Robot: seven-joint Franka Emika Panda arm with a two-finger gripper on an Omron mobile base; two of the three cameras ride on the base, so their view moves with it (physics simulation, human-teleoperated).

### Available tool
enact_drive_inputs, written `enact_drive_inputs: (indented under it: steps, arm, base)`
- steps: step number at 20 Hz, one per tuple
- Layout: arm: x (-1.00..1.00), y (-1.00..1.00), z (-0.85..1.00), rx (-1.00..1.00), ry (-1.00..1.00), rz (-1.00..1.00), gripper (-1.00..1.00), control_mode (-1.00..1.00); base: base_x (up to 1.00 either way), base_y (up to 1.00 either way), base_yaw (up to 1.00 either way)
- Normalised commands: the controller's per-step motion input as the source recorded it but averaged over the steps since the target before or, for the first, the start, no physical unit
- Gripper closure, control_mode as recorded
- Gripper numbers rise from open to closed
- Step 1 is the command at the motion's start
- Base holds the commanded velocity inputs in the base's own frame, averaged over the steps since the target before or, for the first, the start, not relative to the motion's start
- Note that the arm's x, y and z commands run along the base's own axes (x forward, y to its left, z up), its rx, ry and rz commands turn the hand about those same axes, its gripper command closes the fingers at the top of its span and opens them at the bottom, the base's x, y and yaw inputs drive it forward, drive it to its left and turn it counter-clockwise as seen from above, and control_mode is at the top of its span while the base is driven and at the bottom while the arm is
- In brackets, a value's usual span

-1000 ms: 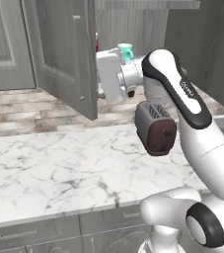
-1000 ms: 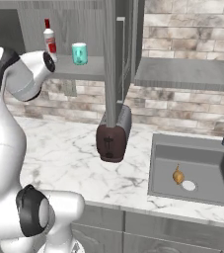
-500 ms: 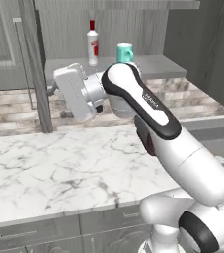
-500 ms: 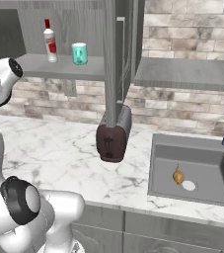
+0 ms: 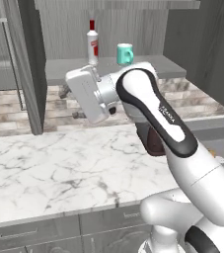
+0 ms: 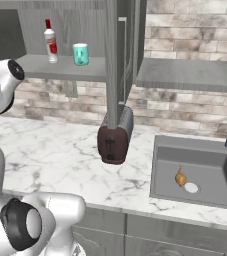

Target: Open the cabinet directly in front. Then move the liquor and the mug to the dining counter with the jar on it.

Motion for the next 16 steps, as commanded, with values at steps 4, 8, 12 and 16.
enact_drive_inputs:
  steps: [4,8,12,16]
  arm:
    - [-0.18,-1.0,0.18,-0.2,-0.13,0.0,-1.0,-1.0]
    - [-0.1,-0.95,0.21,-0.32,-0.17,-0.01,-1.0,-1.0]
    - [0.0,-0.52,0.06,-0.47,-0.28,-0.13,-1.0,-1.0]
    - [0.0,-0.59,0.04,-0.49,-0.31,-0.12,-1.0,-1.0]
  base:
    - [0.0,0.0,0.0]
    - [0.0,0.0,0.0]
    - [0.0,0.0,0.0]
    - [0.0,0.0,0.0]
